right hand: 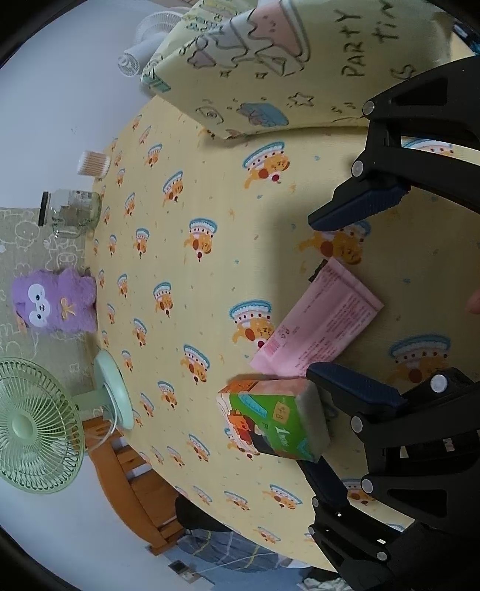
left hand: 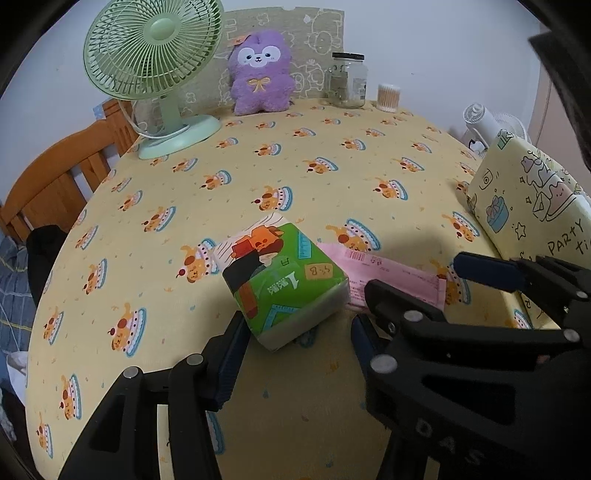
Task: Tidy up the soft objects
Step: 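Grasp the pink packet with the right tool while left tool holds green pack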
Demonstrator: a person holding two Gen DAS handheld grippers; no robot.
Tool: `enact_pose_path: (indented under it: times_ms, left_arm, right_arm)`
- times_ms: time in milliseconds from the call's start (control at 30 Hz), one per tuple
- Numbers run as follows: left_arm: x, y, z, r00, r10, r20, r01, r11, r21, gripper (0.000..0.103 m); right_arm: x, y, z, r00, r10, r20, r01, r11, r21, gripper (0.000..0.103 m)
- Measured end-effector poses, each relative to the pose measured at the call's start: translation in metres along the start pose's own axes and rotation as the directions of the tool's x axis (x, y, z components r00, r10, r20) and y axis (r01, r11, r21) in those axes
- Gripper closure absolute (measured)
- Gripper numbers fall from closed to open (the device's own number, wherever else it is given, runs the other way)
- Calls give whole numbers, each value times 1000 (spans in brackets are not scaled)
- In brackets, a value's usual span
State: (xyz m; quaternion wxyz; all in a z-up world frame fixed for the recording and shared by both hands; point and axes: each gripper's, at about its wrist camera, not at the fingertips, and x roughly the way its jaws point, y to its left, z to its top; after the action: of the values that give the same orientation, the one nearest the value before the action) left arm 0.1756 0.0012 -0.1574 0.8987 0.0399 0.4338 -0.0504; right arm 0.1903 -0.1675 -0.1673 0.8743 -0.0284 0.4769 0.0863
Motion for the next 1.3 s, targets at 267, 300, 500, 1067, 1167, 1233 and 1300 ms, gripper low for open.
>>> enact_pose_path:
  times_ms: [267, 300, 500, 1067, 1167, 1233, 1300]
  left_arm:
    - [-12, 10, -13, 999, 31, -10, -31, 1000, -1, 41]
    - [-14, 11, -16, 999, 36, -11, -36, 999, 2, 41]
    - [-21, 19, -25, 999, 38, -28, -38, 999, 1, 40]
    - [-9, 21, -12, 999, 33, -34, -34, 998, -57, 32]
    - [-7, 24, -8, 999, 40, -35, -43, 996, -77, 31]
    - [-5, 24, -3, 999, 33, -30, -35, 995, -94, 31]
    - [-2, 23, 2, 999, 28, -30, -31, 994, -104, 31]
  right_arm:
    - [7, 14, -4, 1000, 18, -16, -18, 1000, -24, 26]
    - [7, 17, -5, 1000, 13, -19, -13, 999, -35, 26]
    - [3, 31, -13, 1000, 12, -23, -13, 999, -51, 26]
    - [13, 23, -1, 999, -39, -36, 36, 997, -68, 23]
    - [19, 25, 5, 999, -24, -23, 22, 996, -88, 25]
    - [22, 26, 11, 1000, -9, -28, 6, 995, -102, 38]
    - [21, 23, 14, 999, -29, -15, 27, 997, -70, 61]
